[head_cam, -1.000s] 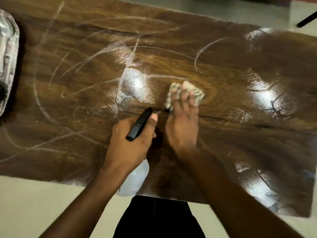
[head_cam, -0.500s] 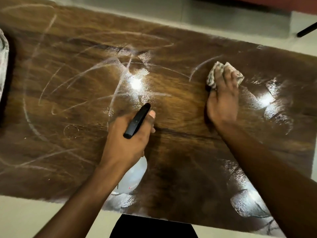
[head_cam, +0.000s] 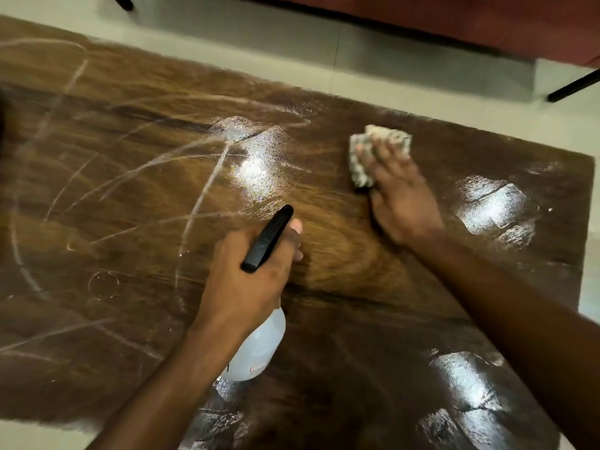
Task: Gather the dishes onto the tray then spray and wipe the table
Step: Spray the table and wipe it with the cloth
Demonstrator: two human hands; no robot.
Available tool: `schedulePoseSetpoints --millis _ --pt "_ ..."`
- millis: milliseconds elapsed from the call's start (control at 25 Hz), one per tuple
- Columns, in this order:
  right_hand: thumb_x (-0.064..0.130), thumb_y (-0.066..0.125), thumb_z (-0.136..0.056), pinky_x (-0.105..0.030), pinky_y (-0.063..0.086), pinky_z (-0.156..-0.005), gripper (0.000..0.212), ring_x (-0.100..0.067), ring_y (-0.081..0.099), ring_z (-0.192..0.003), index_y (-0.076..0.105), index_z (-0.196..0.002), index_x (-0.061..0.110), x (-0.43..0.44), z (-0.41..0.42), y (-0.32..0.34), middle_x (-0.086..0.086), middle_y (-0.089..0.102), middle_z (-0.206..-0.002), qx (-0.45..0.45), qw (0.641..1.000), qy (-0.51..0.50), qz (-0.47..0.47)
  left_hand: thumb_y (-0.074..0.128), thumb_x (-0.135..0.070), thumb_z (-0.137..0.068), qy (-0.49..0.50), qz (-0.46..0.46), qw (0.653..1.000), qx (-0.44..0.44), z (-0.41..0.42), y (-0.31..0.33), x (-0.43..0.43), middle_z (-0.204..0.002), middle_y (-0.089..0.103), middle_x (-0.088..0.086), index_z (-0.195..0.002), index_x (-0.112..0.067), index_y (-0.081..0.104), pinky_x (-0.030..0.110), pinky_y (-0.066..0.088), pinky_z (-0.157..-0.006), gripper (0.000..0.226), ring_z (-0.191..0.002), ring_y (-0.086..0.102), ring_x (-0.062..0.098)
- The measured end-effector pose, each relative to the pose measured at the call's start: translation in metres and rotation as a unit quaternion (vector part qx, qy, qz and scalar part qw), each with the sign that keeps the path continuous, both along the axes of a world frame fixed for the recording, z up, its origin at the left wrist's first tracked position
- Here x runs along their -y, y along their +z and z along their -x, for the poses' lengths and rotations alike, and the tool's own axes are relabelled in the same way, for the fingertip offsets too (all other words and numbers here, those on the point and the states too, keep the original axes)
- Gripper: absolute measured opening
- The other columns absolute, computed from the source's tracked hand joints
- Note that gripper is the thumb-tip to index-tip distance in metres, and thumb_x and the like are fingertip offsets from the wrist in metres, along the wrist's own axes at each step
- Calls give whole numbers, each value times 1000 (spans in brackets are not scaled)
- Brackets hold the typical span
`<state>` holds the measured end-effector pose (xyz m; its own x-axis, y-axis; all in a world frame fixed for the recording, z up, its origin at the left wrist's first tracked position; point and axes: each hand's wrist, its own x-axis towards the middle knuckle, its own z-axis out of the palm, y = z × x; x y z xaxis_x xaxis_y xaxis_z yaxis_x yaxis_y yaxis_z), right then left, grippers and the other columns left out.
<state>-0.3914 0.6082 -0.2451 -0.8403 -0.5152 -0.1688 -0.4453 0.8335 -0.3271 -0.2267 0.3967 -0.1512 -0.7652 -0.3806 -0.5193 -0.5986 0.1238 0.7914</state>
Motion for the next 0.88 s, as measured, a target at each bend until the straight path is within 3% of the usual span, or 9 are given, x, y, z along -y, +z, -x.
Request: schedulePoseSetpoints --millis 120,200,280,400,480,560,680,800,880 --pt "18 42 -97 -50 17 -133 73 -31 11 -166 30 -169 26 3 33 -1 -7 20 -179 -19 967 -251 41 66 -51 -103 -2 9 1000 -6 9 0 -3 -51 64 5 -68 -11 71 42 53 -49 53 -36 53 15" --pt "16 44 -99 -51 17 -133 72 -31 10 -166 29 -169 25 38 17 -4 -6 20 -179 -18 964 -265 28 66 -52 -103 -5 14 1000 -10 15 1 -2 -49 54 13 -67 -4 64 49 54 -49 60 -39 53 27" --pt "18 46 -100 -52 19 -133 72 -27 11 -166 27 -170 27 68 -20 -6 -3 20 -179 -3 999 -44 20 66 -51 -103 -8 23 1000 -13 23 1 0 -53 53 20 -69 1 61 53 53 -49 63 -42 52 34" --pt "29 43 -101 -45 15 -134 69 -20 9 -166 28 -168 32 59 -9 -5 2 19 -179 12 951 310 -2 66 -49 -104 -5 17 1000 -15 31 2 8 -60 71 6 -71 -9 70 52 56 -52 52 -38 54 18" --pt "31 34 -98 -50 19 -134 71 -26 13 -166 28 -169 33 41 28 -9 0 20 -178 -12 977 212 -27 66 -56 -102 1 12 1000 -8 32 2 18 -75 79 7 -79 -16 77 53 58 -54 46 -40 56 13" --pt "22 34 -98 -51 20 -133 72 -30 17 -166 29 -168 32 27 58 -8 -2 21 -178 -6 999 -49 -4 65 -62 -98 6 6 1000 -5 28 0 26 -79 80 6 -86 -22 80 51 58 -55 45 -43 58 13" --pt "9 40 -101 -47 15 -135 68 -30 15 -166 33 -168 23 67 54 -1 -7 24 -177 -31 970 -240 39 64 -59 -101 11 7 1000 -1 18 1 37 -81 81 2 -87 -21 79 40 53 -55 43 -42 59 8" --pt "13 48 -101 -55 21 -133 65 -33 20 -164 39 -165 20 117 -18 -3 -11 29 -175 17 998 -51 32 64 -53 -102 29 4 1000 -3 7 3 44 -76 78 7 -83 -17 77 41 52 -50 43 -41 58 12" --pt "22 57 -96 -58 47 -114 38 -38 53 -139 65 -134 20 131 -70 7 -15 58 -152 86 979 182 18 65 -50 -103 35 -1 999 -5 2 6 45 -74 74 16 -78 -11 73 40 50 -49 46 -43 56 15"
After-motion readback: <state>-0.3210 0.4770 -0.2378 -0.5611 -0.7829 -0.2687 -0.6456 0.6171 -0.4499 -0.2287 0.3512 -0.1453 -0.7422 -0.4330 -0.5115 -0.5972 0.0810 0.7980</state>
